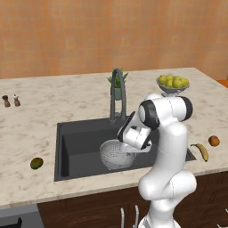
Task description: Put the colander in the sink, put the mango, peach, banana in the colander, and turn on the sink faucet and pour water over the colander.
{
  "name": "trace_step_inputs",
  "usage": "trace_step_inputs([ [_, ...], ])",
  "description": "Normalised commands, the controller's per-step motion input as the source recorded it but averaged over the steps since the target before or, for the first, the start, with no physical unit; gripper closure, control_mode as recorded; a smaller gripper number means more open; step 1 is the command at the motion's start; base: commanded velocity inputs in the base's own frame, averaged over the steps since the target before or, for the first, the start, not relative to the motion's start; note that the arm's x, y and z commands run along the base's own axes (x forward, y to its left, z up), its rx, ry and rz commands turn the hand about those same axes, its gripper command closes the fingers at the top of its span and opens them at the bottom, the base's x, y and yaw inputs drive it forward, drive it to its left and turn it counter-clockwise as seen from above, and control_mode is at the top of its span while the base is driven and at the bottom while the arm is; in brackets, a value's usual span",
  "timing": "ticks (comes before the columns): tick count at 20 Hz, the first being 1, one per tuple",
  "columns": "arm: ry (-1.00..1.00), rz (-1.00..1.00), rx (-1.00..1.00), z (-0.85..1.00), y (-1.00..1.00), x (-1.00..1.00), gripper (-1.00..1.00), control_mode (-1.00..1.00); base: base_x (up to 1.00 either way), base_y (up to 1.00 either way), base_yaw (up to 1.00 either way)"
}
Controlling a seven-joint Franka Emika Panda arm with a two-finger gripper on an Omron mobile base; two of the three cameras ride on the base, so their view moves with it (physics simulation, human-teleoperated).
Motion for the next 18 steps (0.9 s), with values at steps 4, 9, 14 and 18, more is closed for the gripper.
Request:
trace_step_inputs([
  [4, 0.0, 0.0, 0.0, 0.27, -0.01, 0.0, -1.0, -1.0, 0.0, 0.0, 0.0],
  [9, -0.08, 0.02, 0.0, 0.48, -0.03, -0.29, -1.0, -1.0, 0.0, 0.0, 0.0],
  [14, -0.14, 0.0, 0.0, 0.6, -0.03, -0.52, -1.0, -1.0, 0.0, 0.0, 0.0],
  [18, -0.05, 0.0, 0.0, 0.74, -0.13, -0.35, -1.0, -1.0, 0.0, 0.0, 0.0],
])
